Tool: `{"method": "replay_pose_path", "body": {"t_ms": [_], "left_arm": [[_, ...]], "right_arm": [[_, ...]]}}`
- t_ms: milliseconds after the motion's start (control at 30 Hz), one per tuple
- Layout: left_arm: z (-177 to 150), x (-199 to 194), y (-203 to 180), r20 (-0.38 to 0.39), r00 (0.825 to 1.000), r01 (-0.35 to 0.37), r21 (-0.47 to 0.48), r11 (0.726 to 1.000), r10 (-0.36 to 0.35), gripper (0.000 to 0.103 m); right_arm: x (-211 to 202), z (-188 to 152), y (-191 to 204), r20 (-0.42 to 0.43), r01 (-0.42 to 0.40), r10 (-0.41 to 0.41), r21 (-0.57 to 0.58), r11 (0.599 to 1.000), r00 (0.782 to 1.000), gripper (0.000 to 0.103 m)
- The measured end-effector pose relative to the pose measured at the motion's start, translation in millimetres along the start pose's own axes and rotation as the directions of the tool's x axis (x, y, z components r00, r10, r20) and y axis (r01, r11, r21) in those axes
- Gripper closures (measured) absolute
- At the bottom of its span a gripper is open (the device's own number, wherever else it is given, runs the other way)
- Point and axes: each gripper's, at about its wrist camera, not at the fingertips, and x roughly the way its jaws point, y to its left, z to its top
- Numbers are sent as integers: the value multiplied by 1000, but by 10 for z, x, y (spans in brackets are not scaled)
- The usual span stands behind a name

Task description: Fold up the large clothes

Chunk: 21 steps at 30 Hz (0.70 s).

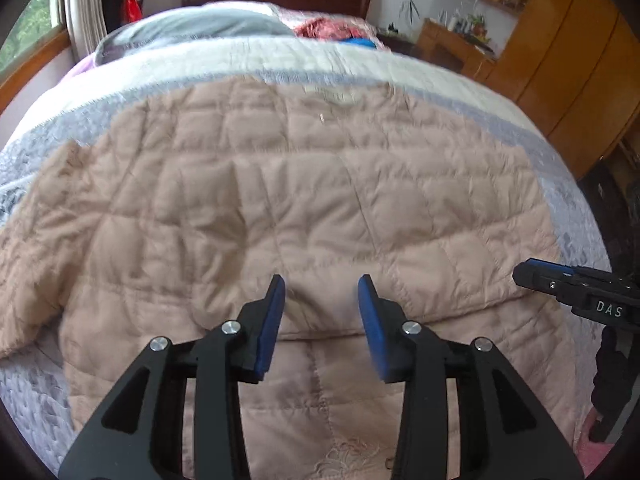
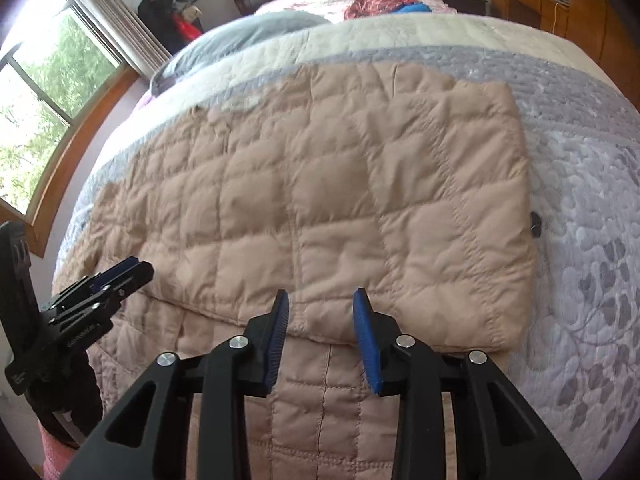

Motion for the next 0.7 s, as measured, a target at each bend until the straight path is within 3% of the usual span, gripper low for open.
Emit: {"method": "replay_pose_path", "body": {"t_ms": [100,433,567,600,700], "left_arm": [[-12,226,32,-31,999,11,-11,1000,-11,64],[17,240,-18,-12,1000,-7,5,1000,7,65],[-45,-181,235,18,999,40,-53,998,-39,61],[-82,-287,339,34,999,40,-64,997,-37,53],[-245,-666,821,93,996,-3,-121,993,14,46]], "right_arm": [[162,-28,-74,-27,-2,2,21,1000,1000,72],[201,-43,-28,-1,23,-23,-3,1000,1000,72],[-257,-193,-59,89,-66,67,-13,998,994,69],[-371,-259,-88,106,-60,61,-20,998,992,68],[-590,-445,-240,135,-39,39,-4,999,990,66]]}}
